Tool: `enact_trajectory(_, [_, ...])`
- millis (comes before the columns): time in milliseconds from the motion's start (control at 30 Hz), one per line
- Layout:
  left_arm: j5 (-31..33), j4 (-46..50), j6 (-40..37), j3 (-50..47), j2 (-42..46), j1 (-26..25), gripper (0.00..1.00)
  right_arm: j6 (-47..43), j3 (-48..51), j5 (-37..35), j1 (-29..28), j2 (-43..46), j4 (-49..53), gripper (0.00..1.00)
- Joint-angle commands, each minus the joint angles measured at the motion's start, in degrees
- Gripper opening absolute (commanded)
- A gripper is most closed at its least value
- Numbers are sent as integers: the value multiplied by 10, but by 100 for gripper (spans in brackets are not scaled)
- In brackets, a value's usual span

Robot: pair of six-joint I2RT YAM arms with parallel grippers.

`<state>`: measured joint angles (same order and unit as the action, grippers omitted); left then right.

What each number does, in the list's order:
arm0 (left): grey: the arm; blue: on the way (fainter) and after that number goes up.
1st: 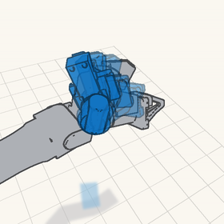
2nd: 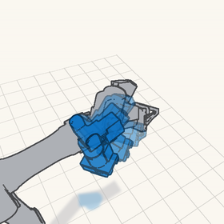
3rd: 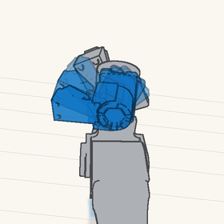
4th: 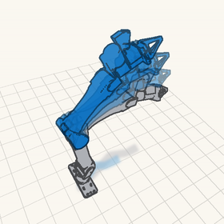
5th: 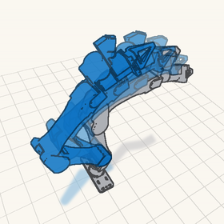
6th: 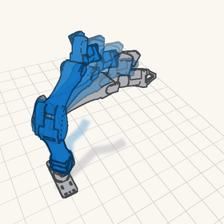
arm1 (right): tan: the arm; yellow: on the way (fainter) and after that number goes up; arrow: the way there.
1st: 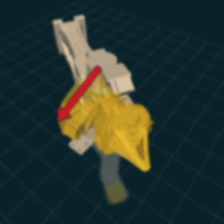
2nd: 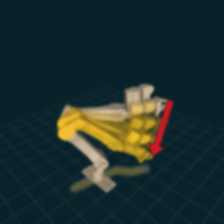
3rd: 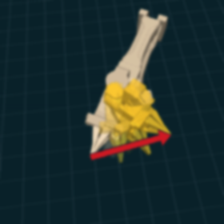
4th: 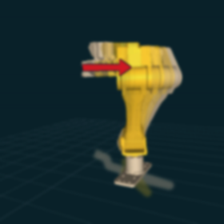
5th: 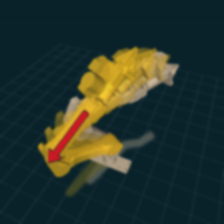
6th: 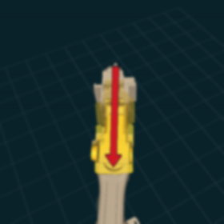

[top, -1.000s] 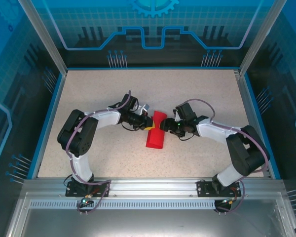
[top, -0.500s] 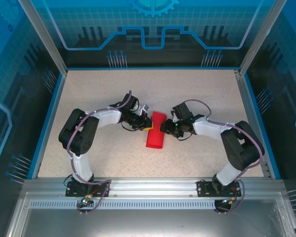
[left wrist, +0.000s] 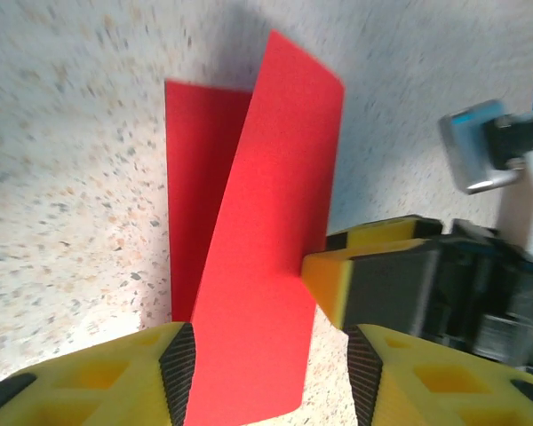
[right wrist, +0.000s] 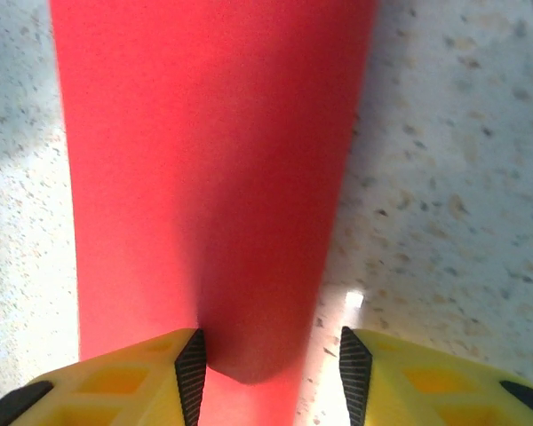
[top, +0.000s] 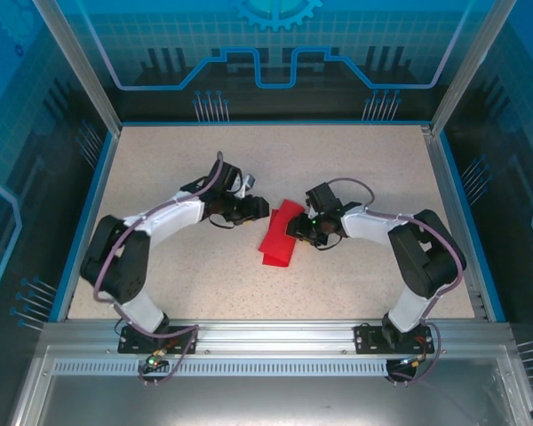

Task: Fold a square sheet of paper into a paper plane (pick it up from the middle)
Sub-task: First fold in half a square sheet of paper at the center of the table.

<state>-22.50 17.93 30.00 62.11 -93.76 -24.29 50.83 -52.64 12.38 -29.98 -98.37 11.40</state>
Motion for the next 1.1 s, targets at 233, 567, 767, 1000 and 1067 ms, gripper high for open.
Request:
enact_trajectory(233, [97, 19, 10, -59, 77, -2, 55, -56, -88, -41, -42, -39, 121, 49])
enact_trajectory(567, [91, 19, 9, -58, 76, -2, 56, -58, -85, -76, -35, -30, 165, 49])
enact_trajectory(767, [90, 21, 9, -58, 76, -2, 56, -39, -87, -77, -33, -40, 156, 50])
enact_trajectory(1000, [88, 21, 9, -58, 74, -1, 56, -5, -85, -82, -32, -50, 152, 51])
enact_trajectory(1067, [86, 21, 9, -58, 72, -2, 56, 2, -83, -81, -32, -52, 148, 52])
